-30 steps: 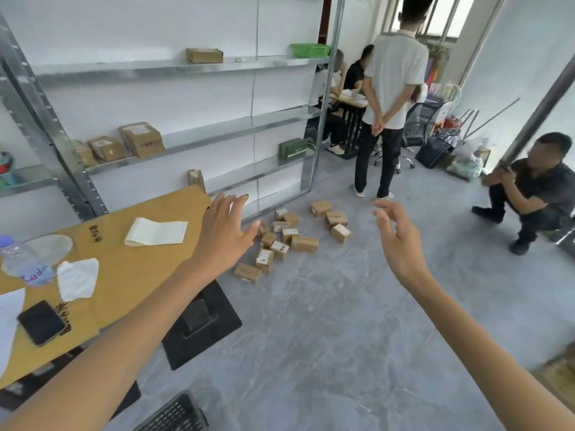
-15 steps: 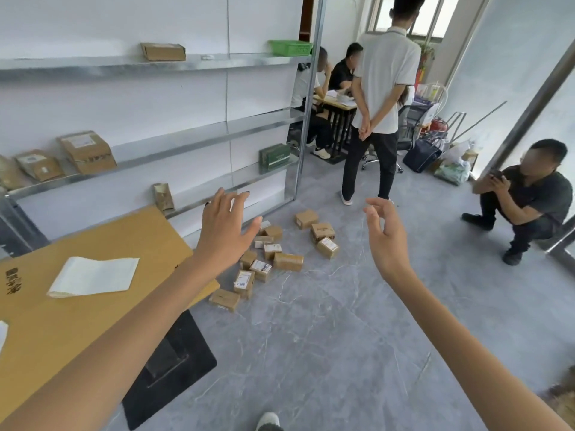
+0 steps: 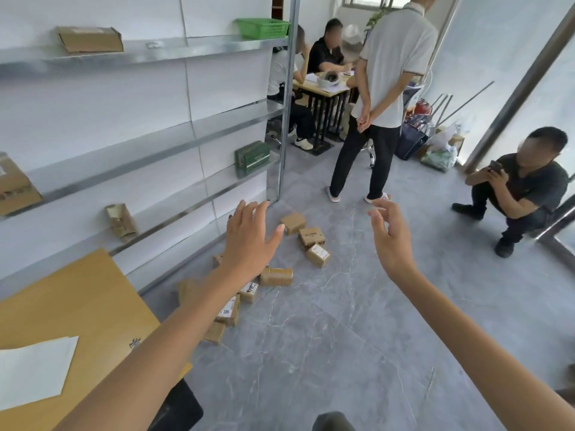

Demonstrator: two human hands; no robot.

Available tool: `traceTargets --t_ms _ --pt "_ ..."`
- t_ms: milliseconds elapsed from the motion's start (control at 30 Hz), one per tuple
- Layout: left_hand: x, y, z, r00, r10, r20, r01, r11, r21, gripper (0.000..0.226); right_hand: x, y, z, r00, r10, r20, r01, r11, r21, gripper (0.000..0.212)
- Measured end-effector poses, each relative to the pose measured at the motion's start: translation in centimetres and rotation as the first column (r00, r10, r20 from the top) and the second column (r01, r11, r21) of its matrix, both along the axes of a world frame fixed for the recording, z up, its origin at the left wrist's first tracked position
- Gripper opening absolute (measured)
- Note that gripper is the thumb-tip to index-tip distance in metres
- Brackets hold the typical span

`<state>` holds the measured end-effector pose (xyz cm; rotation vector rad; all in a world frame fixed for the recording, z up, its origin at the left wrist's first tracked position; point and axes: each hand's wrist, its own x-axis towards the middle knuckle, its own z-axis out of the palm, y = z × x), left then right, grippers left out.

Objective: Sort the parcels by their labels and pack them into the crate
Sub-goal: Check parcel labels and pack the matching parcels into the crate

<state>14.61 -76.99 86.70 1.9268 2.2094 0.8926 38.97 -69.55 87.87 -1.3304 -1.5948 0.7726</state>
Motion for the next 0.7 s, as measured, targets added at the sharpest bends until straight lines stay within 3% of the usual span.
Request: traceTargets --t_ms 400,700 --pt "2.6 26.7 -4.5 0.999 -0.053 -0.004 0.053 0.996 -0.077 0.052 2.5 25.1 -4.9 1.000 -0.013 0.023 0.015 0.995 -0.102 0.024" --pt "1.9 42.5 -7.8 0.995 -0.008 0.104 0.027 0.982 -0.186 0.050 4.3 43.0 -8.9 0.998 0.022 0.063 -0.006 0.969 -0.247 0.022"
